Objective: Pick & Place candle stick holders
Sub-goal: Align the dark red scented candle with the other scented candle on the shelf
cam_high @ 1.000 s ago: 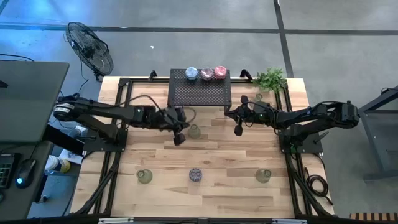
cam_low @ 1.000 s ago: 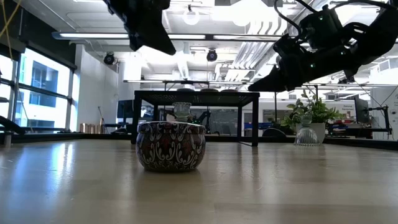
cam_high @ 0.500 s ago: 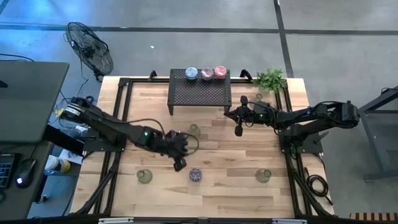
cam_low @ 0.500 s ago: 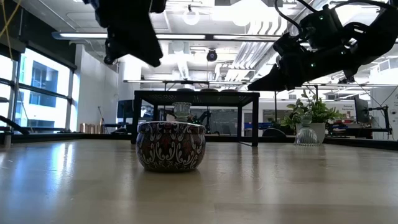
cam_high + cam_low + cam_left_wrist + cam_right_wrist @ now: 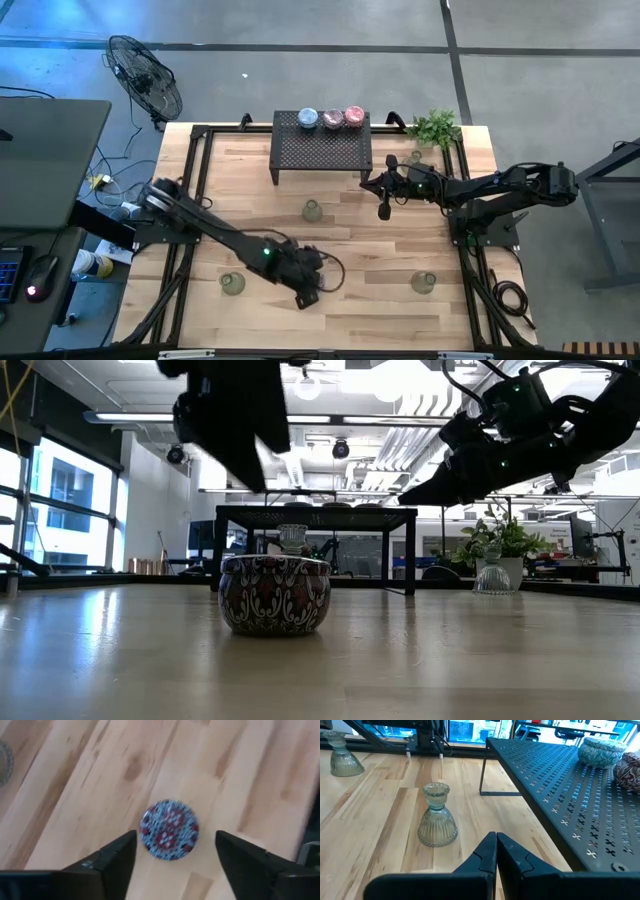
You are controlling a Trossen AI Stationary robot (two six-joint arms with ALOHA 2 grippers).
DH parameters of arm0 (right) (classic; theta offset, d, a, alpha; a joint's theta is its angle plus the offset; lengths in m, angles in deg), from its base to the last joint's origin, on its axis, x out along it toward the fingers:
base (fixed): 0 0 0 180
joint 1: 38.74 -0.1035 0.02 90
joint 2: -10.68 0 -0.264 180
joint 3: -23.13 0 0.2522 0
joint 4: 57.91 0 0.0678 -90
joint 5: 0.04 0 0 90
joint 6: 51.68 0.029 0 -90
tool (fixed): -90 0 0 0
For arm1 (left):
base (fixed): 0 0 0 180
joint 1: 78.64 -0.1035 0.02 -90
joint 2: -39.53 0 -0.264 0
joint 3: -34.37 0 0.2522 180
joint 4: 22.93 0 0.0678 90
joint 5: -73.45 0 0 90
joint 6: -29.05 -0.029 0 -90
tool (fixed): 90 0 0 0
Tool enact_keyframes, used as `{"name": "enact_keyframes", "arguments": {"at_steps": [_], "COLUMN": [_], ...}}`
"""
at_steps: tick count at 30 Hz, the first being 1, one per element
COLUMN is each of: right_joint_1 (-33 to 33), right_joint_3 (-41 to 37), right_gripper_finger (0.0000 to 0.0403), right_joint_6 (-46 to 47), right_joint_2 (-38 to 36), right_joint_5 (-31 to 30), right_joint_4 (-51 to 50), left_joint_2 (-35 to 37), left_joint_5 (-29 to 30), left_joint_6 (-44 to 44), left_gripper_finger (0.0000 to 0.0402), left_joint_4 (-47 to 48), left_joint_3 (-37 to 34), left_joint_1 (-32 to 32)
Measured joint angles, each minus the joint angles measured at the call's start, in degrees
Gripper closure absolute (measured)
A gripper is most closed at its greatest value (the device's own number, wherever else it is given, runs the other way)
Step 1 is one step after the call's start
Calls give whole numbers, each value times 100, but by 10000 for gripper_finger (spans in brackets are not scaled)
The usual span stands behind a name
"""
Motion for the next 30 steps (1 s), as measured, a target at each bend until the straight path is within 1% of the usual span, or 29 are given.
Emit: {"name": "enact_keyframes", "arguments": {"at_steps": [1, 5, 7, 9, 13, 17, 19, 25, 27, 30], "right_joint_1": [0, 0, 0, 0, 0, 0, 0, 0, 0, 0], "right_joint_3": [0, 0, 0, 0, 0, 0, 0, 0, 0, 0], "right_gripper_finger": [401, 402, 402, 401, 402, 401, 402, 401, 402, 401], "right_joint_6": [1, 5, 5, 17, 21, 21, 20, 18, 9, 1], "right_joint_2": [0, 0, 0, 0, 0, 0, 0, 0, 0, 0], "right_joint_5": [1, 71, 142, 177, 180, 176, 174, 174, 174, 171], "right_joint_4": [-4, -6, -7, -6, -42, -43, -43, -42, -42, -42], "left_joint_2": [-163, -603, -732, -852, -1056, -1190, -1217, -1214, -1214, -1212], "left_joint_5": [8, 97, 79, -90, -267, -342, -288, 200, 109, -176], "left_joint_6": [4, 131, 128, 150, 289, 289, 285, 307, 367, 382], "left_gripper_finger": [119, 72, 52, 34, 10, 3, 3, 3, 3, 3], "left_joint_4": [159, 308, 320, 347, 293, 320, 457, 641, 556, 319], "left_joint_3": [152, 530, 576, 576, 576, 577, 575, 576, 576, 576], "left_joint_1": [0, -22, -22, -24, -22, -22, -22, -75, -173, -347]}}
